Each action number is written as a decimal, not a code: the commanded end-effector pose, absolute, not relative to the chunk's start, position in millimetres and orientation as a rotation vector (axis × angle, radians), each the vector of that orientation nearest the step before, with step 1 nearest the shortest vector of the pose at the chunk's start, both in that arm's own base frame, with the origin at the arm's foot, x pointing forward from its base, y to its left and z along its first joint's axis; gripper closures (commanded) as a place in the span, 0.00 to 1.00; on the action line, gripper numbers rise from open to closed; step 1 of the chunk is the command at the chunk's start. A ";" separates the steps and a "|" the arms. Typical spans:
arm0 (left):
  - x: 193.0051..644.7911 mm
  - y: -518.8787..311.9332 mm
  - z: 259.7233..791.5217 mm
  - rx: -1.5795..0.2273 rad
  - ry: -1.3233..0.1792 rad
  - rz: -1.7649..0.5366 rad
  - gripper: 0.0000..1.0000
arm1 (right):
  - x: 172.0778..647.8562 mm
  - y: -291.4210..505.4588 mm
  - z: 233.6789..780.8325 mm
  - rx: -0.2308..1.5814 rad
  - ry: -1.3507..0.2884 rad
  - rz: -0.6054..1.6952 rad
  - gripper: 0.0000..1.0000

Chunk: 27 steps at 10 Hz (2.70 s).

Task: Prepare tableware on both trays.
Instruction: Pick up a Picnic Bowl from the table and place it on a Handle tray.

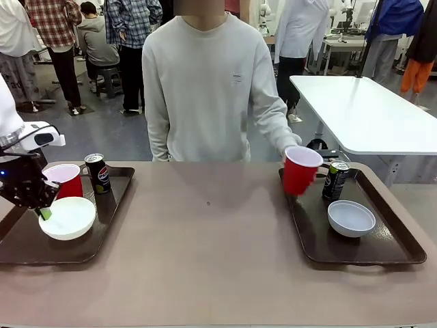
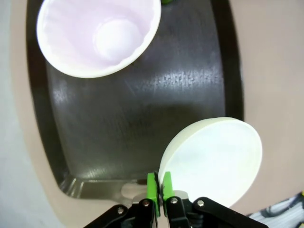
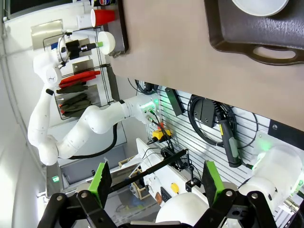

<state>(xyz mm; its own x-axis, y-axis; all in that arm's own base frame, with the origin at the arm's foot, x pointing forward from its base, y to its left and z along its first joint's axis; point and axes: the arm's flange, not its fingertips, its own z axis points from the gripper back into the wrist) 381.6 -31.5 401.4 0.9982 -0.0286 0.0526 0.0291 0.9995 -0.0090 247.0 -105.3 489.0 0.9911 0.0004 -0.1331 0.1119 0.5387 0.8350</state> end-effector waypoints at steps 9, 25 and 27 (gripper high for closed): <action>388.3 -39.0 350.0 0.057 0.015 0.011 0.34 | 249.8 -103.5 490.2 1.019 0.117 -0.085 0.00; 360.4 -73.6 459.2 -0.009 -0.116 -0.078 0.00 | 249.8 -103.5 490.2 1.019 0.117 -0.085 0.00; 360.4 -73.6 459.2 -0.009 -0.116 -0.078 0.00 | 249.8 -103.5 490.2 1.019 0.117 -0.085 0.00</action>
<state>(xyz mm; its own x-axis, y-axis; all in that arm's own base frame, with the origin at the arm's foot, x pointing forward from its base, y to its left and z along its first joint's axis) 357.3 -73.3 460.8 0.9925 -0.0715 0.0995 0.0733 0.9972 -0.0142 247.0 -105.2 488.9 0.9911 0.0005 -0.1334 0.1121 0.5388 0.8349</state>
